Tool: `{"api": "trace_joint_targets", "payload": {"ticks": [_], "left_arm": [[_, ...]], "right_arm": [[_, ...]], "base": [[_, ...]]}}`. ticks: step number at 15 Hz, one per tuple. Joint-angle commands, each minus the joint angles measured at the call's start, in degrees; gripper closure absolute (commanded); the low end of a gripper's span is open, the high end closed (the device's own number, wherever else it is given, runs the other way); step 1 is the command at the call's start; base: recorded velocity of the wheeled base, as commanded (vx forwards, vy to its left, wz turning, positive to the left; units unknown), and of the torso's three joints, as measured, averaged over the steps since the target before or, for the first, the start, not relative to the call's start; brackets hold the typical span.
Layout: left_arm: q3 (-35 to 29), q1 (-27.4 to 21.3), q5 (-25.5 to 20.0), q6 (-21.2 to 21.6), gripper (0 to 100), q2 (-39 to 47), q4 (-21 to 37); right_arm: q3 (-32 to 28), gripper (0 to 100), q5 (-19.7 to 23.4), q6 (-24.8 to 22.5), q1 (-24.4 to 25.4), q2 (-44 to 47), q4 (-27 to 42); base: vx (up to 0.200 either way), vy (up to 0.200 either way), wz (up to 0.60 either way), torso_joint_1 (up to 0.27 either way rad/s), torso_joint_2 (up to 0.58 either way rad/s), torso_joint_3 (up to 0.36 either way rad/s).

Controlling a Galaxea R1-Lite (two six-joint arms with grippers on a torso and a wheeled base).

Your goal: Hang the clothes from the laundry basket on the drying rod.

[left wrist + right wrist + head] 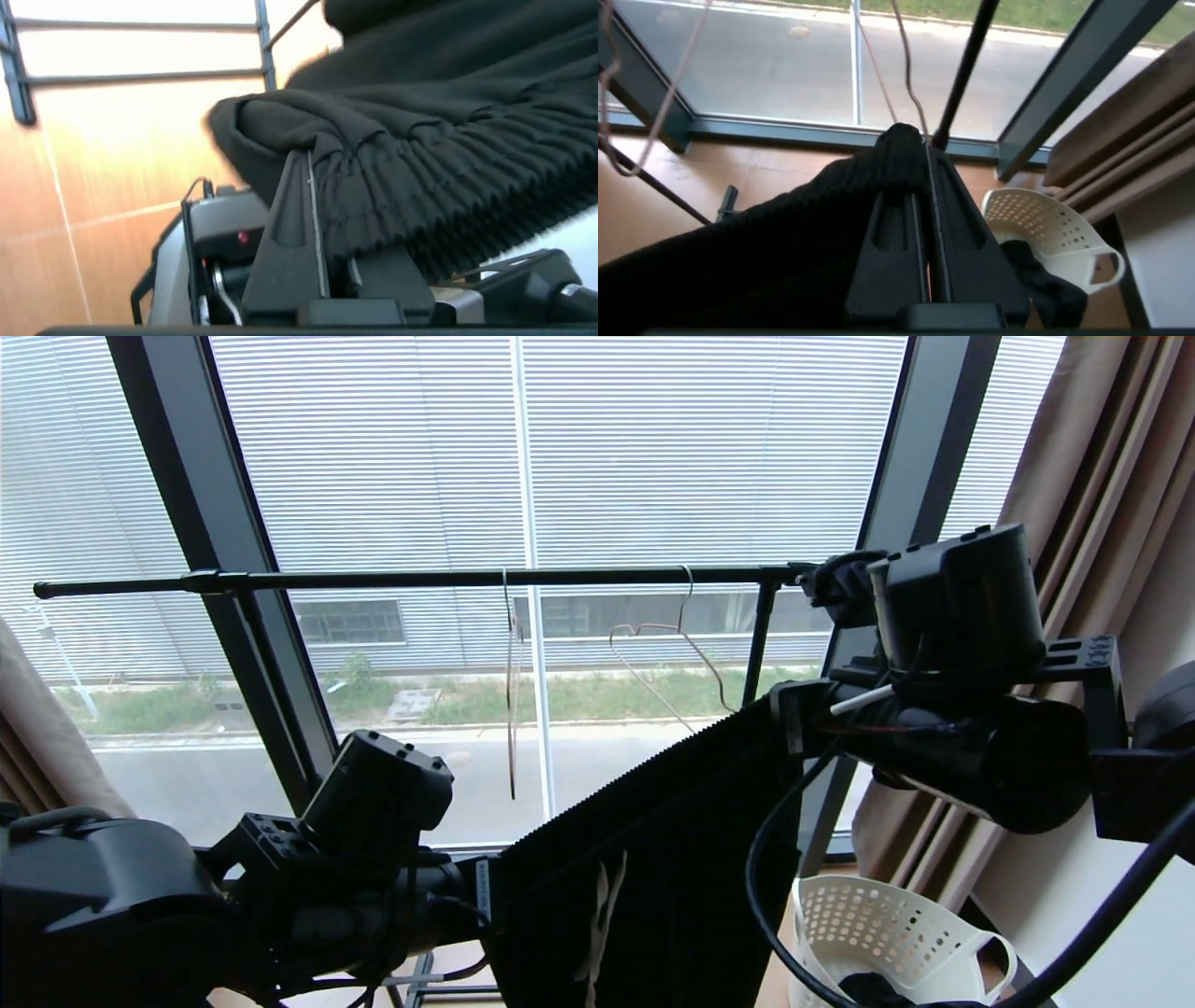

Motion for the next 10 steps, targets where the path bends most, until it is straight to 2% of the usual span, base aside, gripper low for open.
{"api": "trace_joint_targets", "payload": {"ticks": [1, 5, 10], "left_arm": [[0.09, 0.30, 0.35, 1.22, 100, -3.08, 0.05], [-0.61, 0.91, 0.43, 9.40, 100, -2.81, 0.40], [-3.07, 0.74, 0.43, 10.89, 100, -2.81, 1.80]], "right_arm": [[5.61, 100, -0.27, -0.29, -0.56, -2.40, -0.02], [13.16, 100, 0.44, 1.47, -0.56, -3.71, -2.83], [13.52, 100, 0.79, 1.20, -0.47, -5.12, -2.92]], "base": [[0.000, 0.000, 0.00, 0.000, 0.00, 0.000], [0.000, 0.000, 0.00, 0.000, 0.00, 0.000], [0.000, 0.000, 0.00, 0.000, 0.00, 0.000]]}}
